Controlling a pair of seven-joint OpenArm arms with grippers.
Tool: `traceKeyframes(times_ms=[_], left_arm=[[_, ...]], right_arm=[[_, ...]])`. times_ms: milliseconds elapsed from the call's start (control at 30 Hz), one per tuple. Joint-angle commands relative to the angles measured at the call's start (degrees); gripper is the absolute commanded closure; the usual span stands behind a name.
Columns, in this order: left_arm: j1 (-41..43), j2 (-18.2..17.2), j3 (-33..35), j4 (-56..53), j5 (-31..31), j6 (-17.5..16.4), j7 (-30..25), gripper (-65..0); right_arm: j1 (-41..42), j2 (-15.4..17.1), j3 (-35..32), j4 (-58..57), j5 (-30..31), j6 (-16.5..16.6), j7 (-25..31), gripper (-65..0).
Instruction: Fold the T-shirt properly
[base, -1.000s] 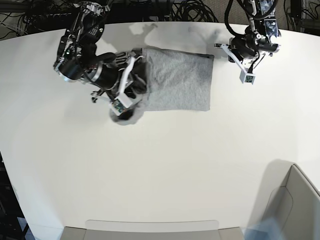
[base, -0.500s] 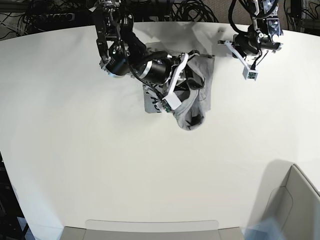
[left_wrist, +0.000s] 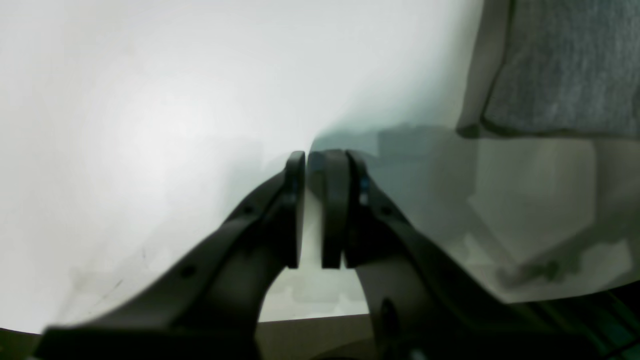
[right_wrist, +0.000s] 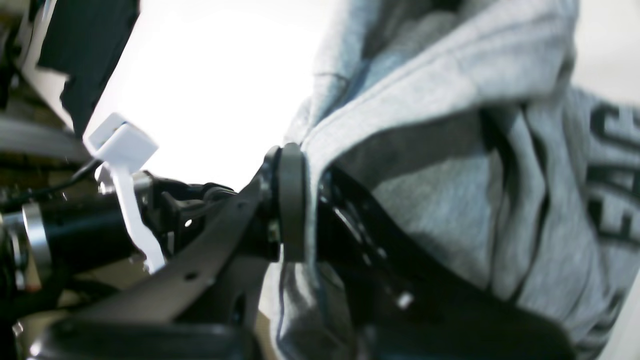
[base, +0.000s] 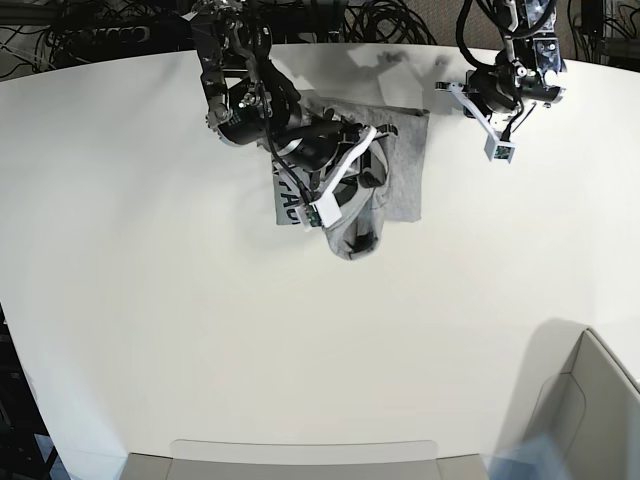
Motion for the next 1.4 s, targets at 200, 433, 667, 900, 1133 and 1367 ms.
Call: traceKeyframes(times_ms=[200,433,667,900,1133,1367], left_arm=[[-0.16,-0.39,-0.2,0.84,-0.1,-0.07,-0.59,-6.4],[-0.16,-0.39,-0.2,0.84,-0.1,-0.07,-0.59,-6.4],[0.1,-0.39,-0.2,0.84,-0.1,-0.07,-0.59,-6.4],[0.19,-0.65,-0.2,0.84,-0.1,-0.07,-0.59,-6.4],[0.19,-0.47,-0.2,0.84,-0.1,-0.07,-0.59,-6.4],[0.9,-0.56,-0.2,0.84,-0.1,-0.07,-0.59,-6.4]], right_arm=[[-1.76,-0.26,-0.32,1.07,0.54,-2.92,6.03,0.0],[2.9,-0.35,-0.32,-7.72,0.45,-3.01,6.3,0.0],[6.77,-0.62,-5.06,-11.51,0.45,-6.52,6.21,-1.7],[11.08,1.05,-16.67,-15.9,0.71,-13.99,6.3,-24.8],[12.04,0.79,-21.06,-13.88,0.8,-14.08,6.38,-25.4],[12.75,0.97,-21.06,-14.67,0.8,-15.66,4.45,-25.6]])
